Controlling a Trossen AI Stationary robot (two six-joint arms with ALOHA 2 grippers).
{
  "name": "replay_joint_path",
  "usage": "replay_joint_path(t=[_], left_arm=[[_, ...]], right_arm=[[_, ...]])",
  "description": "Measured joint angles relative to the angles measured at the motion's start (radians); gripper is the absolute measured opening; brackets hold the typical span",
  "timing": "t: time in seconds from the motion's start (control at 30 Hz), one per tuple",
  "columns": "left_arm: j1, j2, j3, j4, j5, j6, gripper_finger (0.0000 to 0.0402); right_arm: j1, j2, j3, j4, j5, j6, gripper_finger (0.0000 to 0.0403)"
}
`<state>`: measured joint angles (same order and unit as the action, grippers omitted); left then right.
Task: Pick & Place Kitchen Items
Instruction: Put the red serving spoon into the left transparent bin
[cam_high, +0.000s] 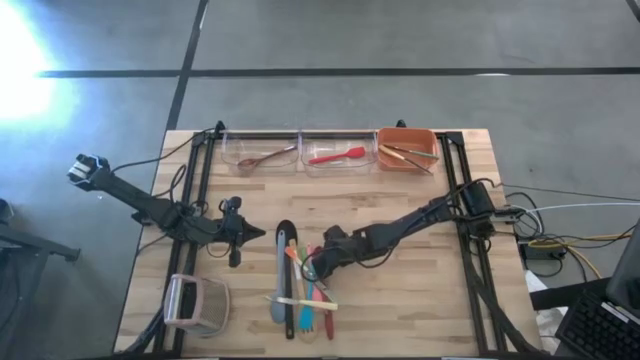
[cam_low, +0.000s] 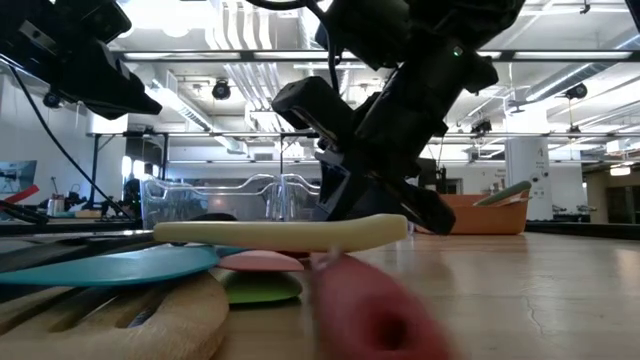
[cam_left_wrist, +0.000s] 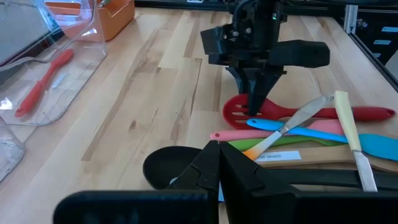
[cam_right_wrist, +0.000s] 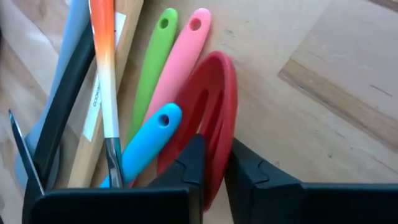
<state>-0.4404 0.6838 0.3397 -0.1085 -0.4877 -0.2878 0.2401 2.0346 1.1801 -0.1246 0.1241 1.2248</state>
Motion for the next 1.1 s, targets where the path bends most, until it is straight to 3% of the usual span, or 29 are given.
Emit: replay_joint_path(t=[0.2,0.6,1.1], left_arm=[[0.000,0.000,0.000,0.000,0.000,0.000,0.0012],[0.000,0.000,0.000,0.002,-0.001,0.002,0.0012],[0.000,0.000,0.000,0.101,-0.005,-0.004,0.0012]], right_arm=[[-0.011,-0.026,-0.004,-0.033,0.038,-0.068,0.0015],[-0.018,-0.190,-0.010,-0.300,0.208,-0.150,0.0012],[-0.018,-0.397,-0.010,-0.320,0.382,-0.315,0.0012]])
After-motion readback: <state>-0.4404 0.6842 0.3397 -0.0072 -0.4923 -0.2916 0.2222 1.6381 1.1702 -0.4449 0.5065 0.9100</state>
